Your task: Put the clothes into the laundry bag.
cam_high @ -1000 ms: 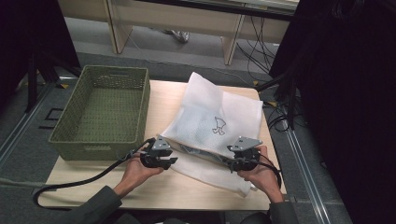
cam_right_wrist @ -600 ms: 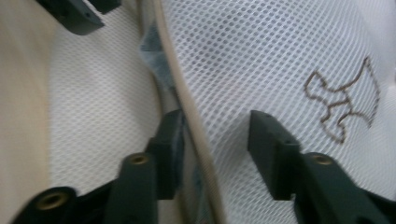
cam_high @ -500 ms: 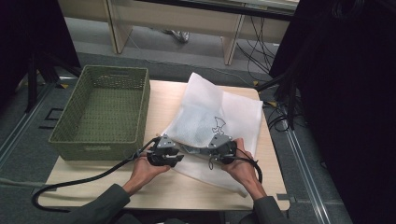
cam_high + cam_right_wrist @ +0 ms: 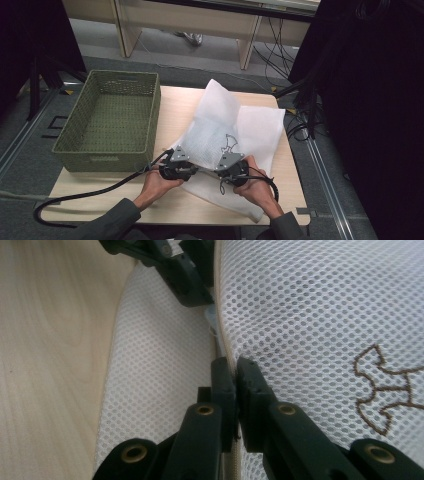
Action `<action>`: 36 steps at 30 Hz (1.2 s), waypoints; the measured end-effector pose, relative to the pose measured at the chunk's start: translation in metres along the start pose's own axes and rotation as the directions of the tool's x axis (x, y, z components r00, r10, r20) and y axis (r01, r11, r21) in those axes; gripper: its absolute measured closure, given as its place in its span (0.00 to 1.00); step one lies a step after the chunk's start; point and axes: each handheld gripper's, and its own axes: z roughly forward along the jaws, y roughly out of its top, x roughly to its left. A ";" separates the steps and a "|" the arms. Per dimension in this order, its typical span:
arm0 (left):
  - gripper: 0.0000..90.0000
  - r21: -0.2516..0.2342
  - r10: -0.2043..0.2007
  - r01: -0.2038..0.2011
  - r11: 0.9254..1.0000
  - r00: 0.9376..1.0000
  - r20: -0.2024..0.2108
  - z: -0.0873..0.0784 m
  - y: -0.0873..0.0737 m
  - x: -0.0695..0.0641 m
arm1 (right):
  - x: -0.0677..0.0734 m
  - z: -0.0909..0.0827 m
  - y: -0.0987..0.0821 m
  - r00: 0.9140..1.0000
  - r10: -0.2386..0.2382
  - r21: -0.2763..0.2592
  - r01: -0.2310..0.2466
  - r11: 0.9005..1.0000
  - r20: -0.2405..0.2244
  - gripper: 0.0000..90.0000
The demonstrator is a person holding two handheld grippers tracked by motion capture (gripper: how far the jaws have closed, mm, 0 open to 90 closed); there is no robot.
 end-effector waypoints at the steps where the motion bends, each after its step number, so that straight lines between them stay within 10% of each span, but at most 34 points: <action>1: 0.79 -0.004 -0.006 0.006 1.000 1.000 -0.002 0.002 0.000 0.001 | 0.001 0.003 0.000 1.000 0.001 0.006 -0.001 1.000 -0.006 0.98; 14: 0.92 -0.018 -0.043 0.043 0.999 0.999 -0.021 0.020 -0.007 0.009 | -0.004 0.045 -0.010 0.994 0.049 0.105 -0.039 0.994 -0.094 0.97; 23: 0.86 0.002 0.007 -0.007 1.000 0.999 -0.032 0.006 -0.004 0.007 | -0.010 0.053 -0.014 0.998 0.001 0.168 -0.012 0.986 0.061 0.97; 36: 0.85 0.051 0.020 -0.020 0.998 1.000 0.006 0.003 -0.008 0.003 | -0.024 0.051 -0.023 0.985 0.017 0.183 -0.048 0.982 0.171 0.98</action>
